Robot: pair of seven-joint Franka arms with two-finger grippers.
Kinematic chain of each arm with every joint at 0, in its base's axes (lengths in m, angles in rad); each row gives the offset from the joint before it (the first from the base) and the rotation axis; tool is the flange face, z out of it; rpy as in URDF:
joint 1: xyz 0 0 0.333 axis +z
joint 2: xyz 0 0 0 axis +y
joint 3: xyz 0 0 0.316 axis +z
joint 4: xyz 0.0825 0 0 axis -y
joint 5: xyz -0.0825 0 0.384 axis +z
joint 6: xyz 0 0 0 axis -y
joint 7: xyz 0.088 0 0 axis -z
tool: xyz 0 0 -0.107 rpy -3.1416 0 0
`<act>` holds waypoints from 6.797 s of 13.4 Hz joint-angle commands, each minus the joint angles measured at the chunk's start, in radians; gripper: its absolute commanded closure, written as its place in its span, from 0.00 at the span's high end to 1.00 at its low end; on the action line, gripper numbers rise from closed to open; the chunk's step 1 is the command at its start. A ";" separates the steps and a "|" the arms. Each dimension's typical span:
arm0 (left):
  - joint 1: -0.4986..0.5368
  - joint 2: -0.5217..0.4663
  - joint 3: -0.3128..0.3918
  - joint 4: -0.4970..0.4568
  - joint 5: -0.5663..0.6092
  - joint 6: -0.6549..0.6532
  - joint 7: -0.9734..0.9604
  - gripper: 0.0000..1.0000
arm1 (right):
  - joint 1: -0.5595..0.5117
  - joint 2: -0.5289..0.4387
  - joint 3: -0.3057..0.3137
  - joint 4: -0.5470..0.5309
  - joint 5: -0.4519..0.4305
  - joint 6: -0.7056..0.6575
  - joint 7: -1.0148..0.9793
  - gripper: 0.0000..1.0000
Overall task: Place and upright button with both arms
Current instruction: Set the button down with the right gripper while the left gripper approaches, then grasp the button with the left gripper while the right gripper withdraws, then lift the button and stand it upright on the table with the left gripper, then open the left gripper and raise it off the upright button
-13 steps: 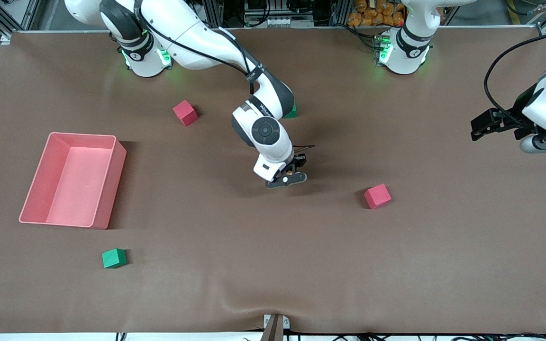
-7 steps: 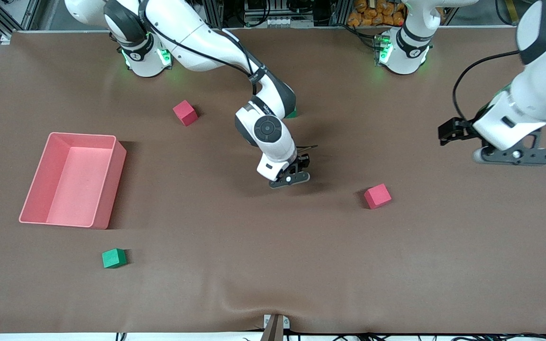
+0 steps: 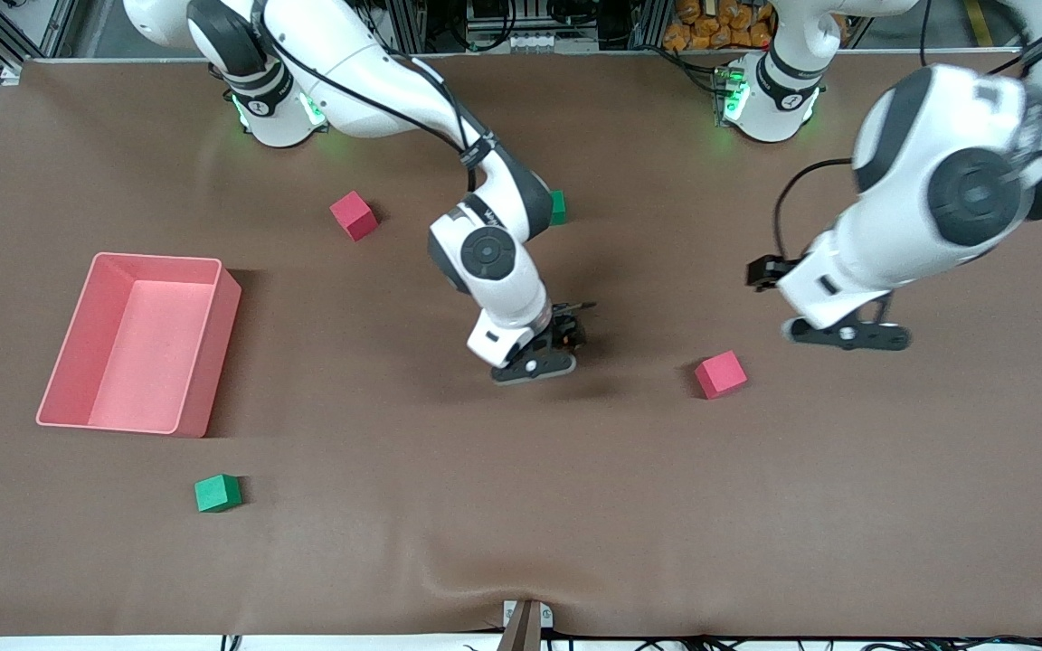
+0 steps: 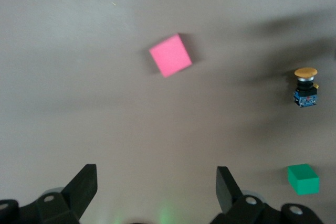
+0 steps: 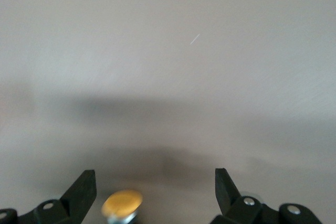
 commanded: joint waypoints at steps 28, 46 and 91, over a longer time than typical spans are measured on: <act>-0.336 0.622 0.001 0.218 -0.274 0.293 -0.252 0.76 | -0.786 -0.900 0.110 -0.309 -0.202 -0.829 -0.593 1.00; -0.336 0.594 0.020 0.220 -0.285 0.317 -0.336 0.00 | -0.816 -0.909 0.155 -0.217 -0.239 -0.927 -0.635 1.00; -0.859 0.771 0.161 0.212 1.495 0.713 -2.003 0.41 | -0.816 -0.900 0.147 -0.197 -0.181 -0.898 -0.684 1.00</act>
